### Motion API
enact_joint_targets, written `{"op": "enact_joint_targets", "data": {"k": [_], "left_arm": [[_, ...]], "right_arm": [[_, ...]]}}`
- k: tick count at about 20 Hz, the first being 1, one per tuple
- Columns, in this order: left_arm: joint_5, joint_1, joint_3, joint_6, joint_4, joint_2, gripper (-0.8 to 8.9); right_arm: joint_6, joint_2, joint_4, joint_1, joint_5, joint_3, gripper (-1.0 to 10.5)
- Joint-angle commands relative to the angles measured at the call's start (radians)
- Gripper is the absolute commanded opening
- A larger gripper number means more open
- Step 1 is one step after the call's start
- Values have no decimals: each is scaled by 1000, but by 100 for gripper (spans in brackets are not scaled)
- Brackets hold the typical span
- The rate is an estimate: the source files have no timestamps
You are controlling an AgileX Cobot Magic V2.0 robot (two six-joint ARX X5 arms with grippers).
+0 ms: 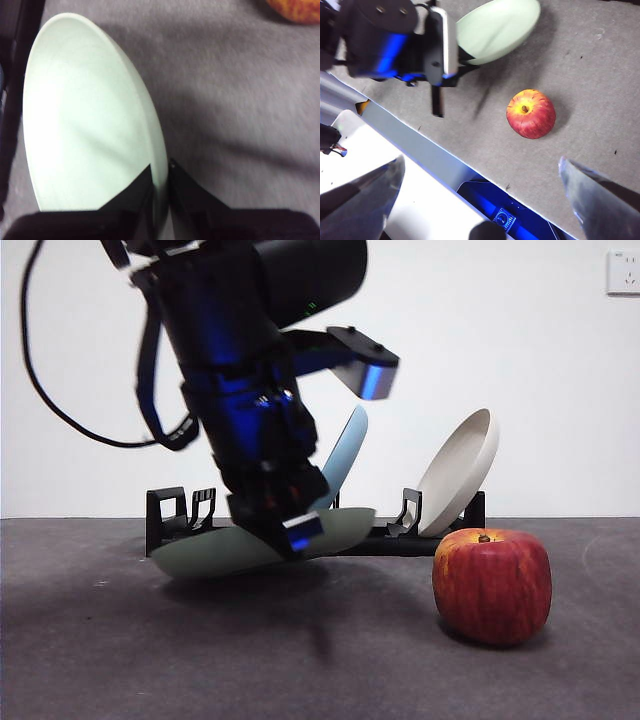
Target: Take the green plate from the plate rack,put the plate on the table,take the apple from the table,put the apple in the plate
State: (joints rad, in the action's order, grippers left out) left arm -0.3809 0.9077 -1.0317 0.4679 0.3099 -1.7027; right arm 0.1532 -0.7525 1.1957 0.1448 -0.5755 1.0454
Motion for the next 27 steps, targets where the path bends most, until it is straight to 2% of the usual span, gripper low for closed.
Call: {"op": "enact_joint_targets", "data": {"k": [1,4,7,8,10,11,15,18,22,26,27], "left_arm": [[0,19,5,31,-35,-43,-6],[4,31,5,30,-38,-79,-7],[92,34,5,20,-23,-85,8],[99,34,5,3,-20,-85,51],[101,34,5,-5,-7,-85,250],[100,34,5,-5,3,-85,284],[97,34,2,-10,23,-84,284],[93,34,-22,-56,88,-63,285],[95,34,-38,-140,114,68,372],[98,35,-38,-240,180,293,381],[98,35,-38,-265,206,359,381]], "right_arm": [[-6,0,-5,2,-2,3,660],[-5,0,-6,2,-2,3,660],[-5,0,-6,2,-2,3,660],[-5,0,-6,2,-2,3,660],[-5,0,-6,2,-2,3,660],[-5,0,-6,2,-2,3,660],[-6,0,-5,2,-2,3,660],[-6,0,-5,2,-2,3,661],[-6,-32,-10,2,2,3,661],[-7,-123,-68,35,11,3,661],[-8,-157,-92,52,36,3,661]]}}
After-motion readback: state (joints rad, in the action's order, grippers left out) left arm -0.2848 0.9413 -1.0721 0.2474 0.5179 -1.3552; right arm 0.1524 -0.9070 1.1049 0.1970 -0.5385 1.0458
